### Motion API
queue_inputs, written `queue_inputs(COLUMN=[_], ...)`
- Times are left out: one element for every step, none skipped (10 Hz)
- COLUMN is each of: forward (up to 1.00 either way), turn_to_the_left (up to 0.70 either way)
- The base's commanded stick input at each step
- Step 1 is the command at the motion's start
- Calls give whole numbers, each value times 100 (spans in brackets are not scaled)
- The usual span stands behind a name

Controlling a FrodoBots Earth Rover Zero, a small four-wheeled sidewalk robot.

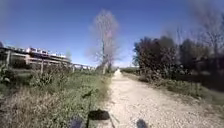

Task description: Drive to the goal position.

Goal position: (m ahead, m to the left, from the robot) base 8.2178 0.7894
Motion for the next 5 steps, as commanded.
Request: queue_inputs(forward=[50,50,50,50,50], turn_to_the_left=[0,0,0,0,0])
